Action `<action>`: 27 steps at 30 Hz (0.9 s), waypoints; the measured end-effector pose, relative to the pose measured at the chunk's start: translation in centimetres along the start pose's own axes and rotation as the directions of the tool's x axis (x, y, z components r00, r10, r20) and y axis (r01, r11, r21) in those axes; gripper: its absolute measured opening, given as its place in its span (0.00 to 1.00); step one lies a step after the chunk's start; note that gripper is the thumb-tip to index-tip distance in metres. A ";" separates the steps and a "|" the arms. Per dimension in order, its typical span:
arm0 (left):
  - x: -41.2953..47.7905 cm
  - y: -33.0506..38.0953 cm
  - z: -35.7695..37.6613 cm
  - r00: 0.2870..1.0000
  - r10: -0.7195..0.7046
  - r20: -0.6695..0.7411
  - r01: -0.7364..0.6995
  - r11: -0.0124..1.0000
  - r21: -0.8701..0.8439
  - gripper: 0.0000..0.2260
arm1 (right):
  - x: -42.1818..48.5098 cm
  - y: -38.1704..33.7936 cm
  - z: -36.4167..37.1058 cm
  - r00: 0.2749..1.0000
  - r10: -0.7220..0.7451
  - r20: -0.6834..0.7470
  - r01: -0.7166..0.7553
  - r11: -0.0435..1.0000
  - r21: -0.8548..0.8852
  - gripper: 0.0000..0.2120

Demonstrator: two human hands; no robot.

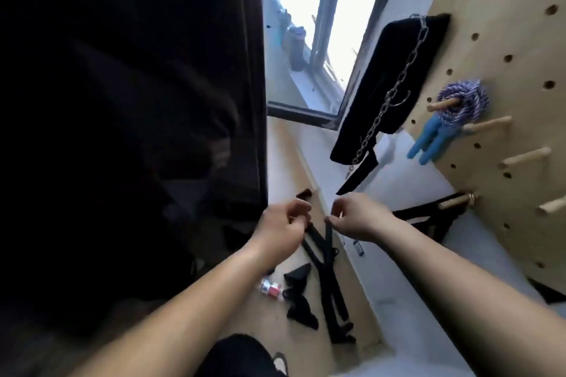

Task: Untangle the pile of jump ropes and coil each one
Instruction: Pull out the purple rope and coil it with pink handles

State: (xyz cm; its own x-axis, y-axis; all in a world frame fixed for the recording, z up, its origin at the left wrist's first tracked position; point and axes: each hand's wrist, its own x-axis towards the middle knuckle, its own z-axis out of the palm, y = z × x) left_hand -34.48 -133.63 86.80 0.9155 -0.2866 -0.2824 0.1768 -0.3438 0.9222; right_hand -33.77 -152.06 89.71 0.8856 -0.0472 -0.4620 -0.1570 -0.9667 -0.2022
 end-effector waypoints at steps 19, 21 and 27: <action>-43.4 -29.5 -18.2 0.461 -0.571 -0.679 0.471 0.806 -0.358 0.11 | -16.5 -40.7 31.5 0.482 -0.639 0.600 0.813 0.582 -0.033 0.10; -48.5 -31.6 -18.1 0.273 -0.632 -0.725 0.434 0.754 -0.494 0.11 | -20.3 -44.6 34.7 0.385 -0.662 0.643 0.867 0.499 -0.005 0.10; -59.0 -35.2 -15.8 -0.140 -0.727 -0.672 0.267 0.626 -0.732 0.12 | -29.8 -51.7 42.4 0.117 -0.672 0.731 0.949 0.293 0.117 0.08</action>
State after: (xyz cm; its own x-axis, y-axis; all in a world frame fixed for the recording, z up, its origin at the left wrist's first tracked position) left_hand -88.95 -90.49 75.21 -0.0133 0.8912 -0.4534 0.6196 0.3632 0.6958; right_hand -70.62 -90.03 77.33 -0.1101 0.8284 -0.5492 0.7433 -0.2981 -0.5988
